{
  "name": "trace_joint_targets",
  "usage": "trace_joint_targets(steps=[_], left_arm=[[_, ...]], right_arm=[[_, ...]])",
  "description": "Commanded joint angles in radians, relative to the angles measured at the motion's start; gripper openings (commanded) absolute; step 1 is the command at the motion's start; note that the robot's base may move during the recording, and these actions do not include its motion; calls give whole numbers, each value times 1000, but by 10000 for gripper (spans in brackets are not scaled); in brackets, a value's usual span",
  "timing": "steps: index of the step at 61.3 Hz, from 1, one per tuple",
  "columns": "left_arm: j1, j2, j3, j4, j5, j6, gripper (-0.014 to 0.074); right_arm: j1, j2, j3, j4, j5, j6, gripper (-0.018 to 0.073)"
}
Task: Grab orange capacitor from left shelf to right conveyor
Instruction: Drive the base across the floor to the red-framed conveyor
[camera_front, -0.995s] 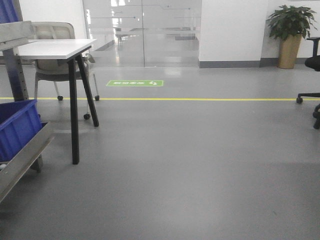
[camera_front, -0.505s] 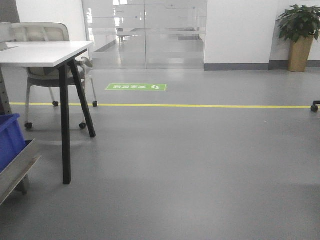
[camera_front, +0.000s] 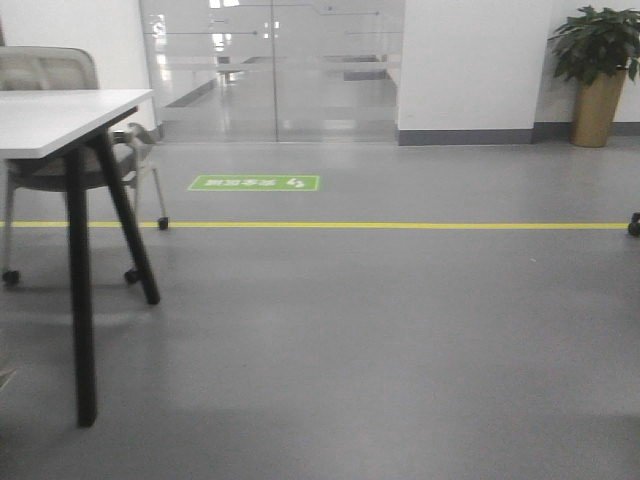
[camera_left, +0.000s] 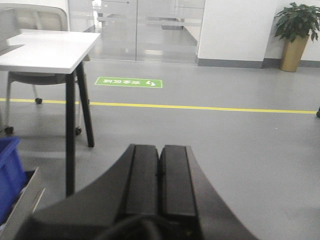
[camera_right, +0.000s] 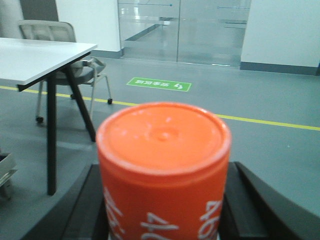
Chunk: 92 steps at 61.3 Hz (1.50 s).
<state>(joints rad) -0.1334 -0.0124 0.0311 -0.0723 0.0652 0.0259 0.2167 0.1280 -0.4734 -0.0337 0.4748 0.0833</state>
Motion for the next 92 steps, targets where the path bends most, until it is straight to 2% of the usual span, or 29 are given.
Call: trace_joint_targets(steps=[1, 92], left_arm=[[-9, -13, -5, -2, -90, -1, -127], [-18, -13, -5, -2, -90, -1, -127]], right_arm=[[-2, 15, -33, -8, -99, 2, 65], [-2, 15, -33, -8, -99, 2, 65]])
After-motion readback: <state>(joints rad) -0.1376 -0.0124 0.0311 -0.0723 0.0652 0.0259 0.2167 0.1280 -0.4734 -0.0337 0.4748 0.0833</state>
